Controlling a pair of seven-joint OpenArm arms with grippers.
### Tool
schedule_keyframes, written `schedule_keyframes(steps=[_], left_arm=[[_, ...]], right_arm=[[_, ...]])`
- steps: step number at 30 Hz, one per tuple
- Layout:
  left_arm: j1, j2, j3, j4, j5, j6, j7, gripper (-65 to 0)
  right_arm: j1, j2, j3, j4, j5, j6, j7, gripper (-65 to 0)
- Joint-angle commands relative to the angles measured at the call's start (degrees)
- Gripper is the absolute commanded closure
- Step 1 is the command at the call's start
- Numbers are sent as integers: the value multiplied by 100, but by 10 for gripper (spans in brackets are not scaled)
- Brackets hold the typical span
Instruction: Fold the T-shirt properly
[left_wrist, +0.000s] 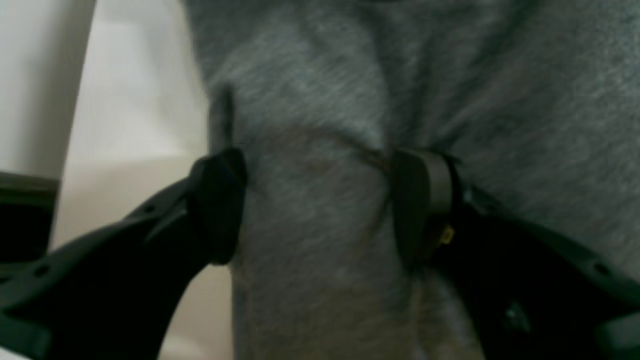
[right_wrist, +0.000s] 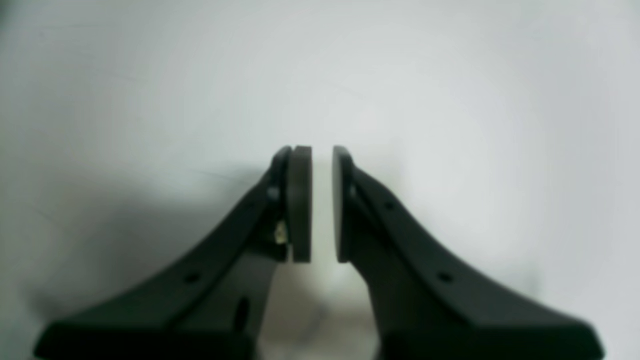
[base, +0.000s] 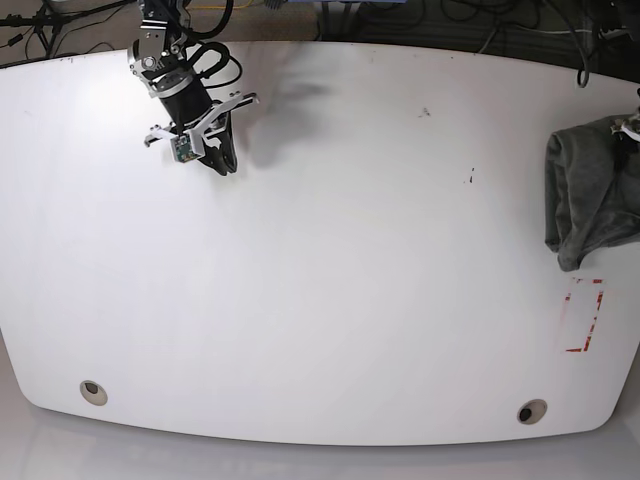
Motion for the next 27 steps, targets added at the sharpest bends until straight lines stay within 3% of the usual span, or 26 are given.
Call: schedule_keyframes(steps=[1,13,18,27], left_arm=[[137,-352,-14,-215,391,112,211,-415],[119,-941,82,-215,373,85,149,-415],[110,-1002,47,321,250,-152,175,-415],[137,-985,-331,2079,-330,-156,1345,-415]], right_arm=[[-11,14,9,159,86,3,171,-65],[-11,5,9,203,86,3,162,-65],[-11,5,9,203,86,3,162,-65],[7,23,9,203,86,3,162,-65]])
